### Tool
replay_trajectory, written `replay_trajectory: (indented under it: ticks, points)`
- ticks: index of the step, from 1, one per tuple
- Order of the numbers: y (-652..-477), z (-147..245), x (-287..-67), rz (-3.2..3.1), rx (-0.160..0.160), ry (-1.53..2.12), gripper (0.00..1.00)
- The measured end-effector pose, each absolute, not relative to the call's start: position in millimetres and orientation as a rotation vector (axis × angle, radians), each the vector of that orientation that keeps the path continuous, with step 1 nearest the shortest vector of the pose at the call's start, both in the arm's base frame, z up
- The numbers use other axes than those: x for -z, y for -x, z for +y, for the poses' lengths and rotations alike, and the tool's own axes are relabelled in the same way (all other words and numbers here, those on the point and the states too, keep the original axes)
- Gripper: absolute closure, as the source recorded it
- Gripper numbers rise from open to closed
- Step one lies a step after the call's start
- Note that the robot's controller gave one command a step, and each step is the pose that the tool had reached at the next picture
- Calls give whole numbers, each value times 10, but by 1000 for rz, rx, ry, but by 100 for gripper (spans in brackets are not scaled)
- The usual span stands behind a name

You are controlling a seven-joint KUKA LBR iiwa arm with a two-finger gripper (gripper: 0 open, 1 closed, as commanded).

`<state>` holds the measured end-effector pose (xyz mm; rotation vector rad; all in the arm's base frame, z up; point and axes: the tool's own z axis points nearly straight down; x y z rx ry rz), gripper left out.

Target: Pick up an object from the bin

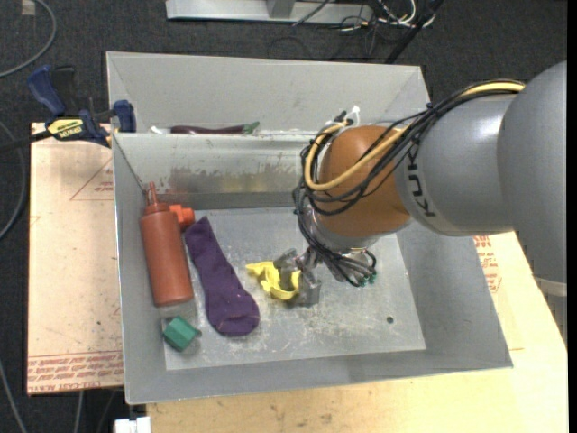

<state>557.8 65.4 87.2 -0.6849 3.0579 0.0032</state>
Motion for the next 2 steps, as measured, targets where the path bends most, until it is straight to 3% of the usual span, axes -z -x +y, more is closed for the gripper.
replay_trajectory:
  ticks: [1,2]
  points:
    - [-5550,658,-978,3064,-5,703,100]
    - [-5614,668,-1637,3043,-5,756,100]
